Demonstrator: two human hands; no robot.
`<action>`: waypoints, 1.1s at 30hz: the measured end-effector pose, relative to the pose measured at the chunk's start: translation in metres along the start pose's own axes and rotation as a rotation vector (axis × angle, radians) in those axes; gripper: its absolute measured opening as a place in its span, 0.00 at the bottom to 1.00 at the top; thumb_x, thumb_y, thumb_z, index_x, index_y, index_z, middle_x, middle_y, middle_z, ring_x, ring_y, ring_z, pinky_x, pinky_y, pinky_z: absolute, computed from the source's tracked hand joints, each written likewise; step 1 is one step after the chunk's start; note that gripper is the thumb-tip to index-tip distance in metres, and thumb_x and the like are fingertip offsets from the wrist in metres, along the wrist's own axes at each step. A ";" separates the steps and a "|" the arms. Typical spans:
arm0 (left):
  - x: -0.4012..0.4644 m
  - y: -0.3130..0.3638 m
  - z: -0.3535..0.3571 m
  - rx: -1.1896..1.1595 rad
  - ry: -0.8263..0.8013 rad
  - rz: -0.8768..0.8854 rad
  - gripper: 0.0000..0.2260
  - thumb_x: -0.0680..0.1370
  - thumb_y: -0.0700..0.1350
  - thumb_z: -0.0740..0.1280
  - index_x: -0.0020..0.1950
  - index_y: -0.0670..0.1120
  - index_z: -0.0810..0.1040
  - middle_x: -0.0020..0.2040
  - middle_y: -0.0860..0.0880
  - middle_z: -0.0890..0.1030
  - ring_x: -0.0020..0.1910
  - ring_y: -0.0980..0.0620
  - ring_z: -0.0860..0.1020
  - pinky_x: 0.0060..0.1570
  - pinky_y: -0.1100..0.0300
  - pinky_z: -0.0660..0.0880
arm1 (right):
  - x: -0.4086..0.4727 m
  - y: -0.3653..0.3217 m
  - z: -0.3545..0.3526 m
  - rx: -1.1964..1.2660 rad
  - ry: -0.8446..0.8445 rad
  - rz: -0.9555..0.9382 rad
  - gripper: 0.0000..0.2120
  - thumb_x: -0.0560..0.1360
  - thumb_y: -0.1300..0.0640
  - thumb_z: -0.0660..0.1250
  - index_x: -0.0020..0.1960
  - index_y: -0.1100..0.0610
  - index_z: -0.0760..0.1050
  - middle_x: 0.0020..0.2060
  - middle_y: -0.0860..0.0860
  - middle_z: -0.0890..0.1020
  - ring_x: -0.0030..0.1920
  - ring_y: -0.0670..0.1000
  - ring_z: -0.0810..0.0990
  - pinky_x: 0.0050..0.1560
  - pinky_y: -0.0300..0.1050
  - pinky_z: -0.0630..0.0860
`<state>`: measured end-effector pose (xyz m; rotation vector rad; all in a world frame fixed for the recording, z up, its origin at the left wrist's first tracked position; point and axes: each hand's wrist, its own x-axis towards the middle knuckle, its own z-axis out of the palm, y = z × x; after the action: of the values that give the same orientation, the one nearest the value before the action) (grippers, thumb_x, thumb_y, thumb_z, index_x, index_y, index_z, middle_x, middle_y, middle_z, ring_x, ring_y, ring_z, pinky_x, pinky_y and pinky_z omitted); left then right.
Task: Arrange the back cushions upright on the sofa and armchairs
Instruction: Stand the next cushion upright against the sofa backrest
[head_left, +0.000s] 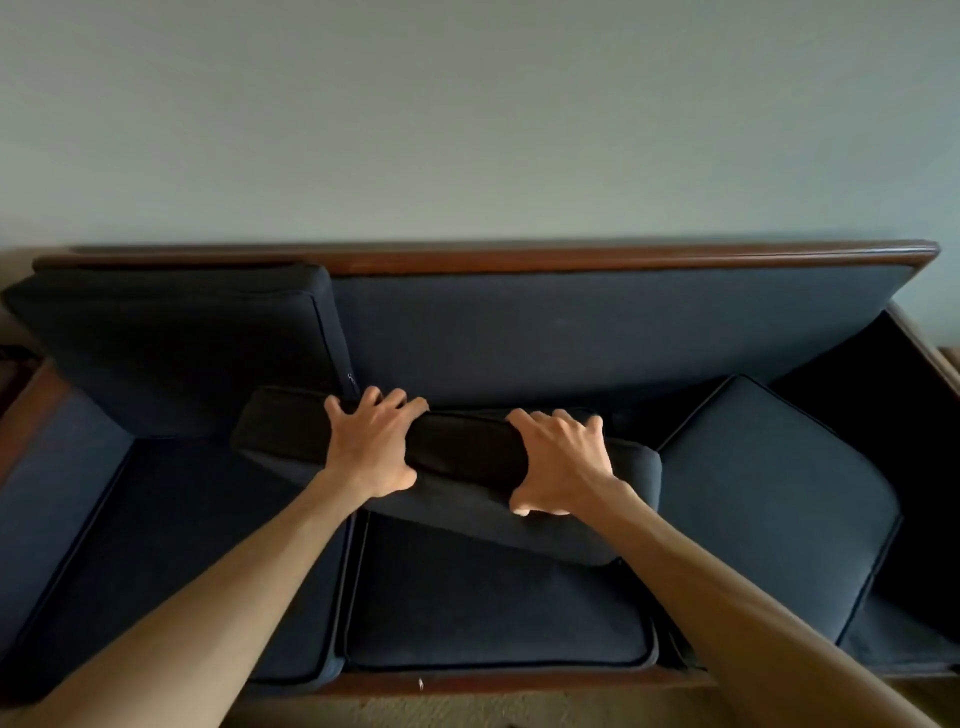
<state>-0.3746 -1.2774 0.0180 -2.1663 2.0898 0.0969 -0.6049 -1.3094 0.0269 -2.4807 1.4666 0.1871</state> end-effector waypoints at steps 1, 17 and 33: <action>-0.003 0.001 0.000 -0.017 -0.015 -0.007 0.38 0.64 0.51 0.74 0.72 0.57 0.64 0.65 0.54 0.70 0.67 0.48 0.65 0.63 0.34 0.62 | 0.004 0.010 -0.002 -0.002 -0.027 -0.027 0.45 0.54 0.41 0.76 0.68 0.47 0.64 0.54 0.45 0.78 0.56 0.53 0.74 0.54 0.56 0.67; -0.029 0.086 0.054 -0.523 0.123 0.138 0.26 0.82 0.57 0.39 0.80 0.50 0.47 0.80 0.55 0.47 0.78 0.59 0.41 0.76 0.52 0.42 | 0.016 0.041 0.029 -0.007 0.016 -0.027 0.47 0.53 0.33 0.69 0.70 0.43 0.62 0.59 0.42 0.74 0.60 0.50 0.71 0.64 0.51 0.62; -0.055 -0.042 0.061 -0.354 0.053 -0.236 0.25 0.82 0.55 0.39 0.79 0.53 0.44 0.80 0.53 0.43 0.78 0.51 0.39 0.75 0.44 0.39 | -0.008 -0.075 0.060 -0.079 0.069 -0.158 0.61 0.62 0.50 0.76 0.80 0.55 0.38 0.81 0.51 0.40 0.79 0.54 0.36 0.75 0.69 0.37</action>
<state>-0.3317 -1.2128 -0.0327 -2.6269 1.9457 0.4193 -0.5420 -1.2516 -0.0173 -2.6779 1.3039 0.1331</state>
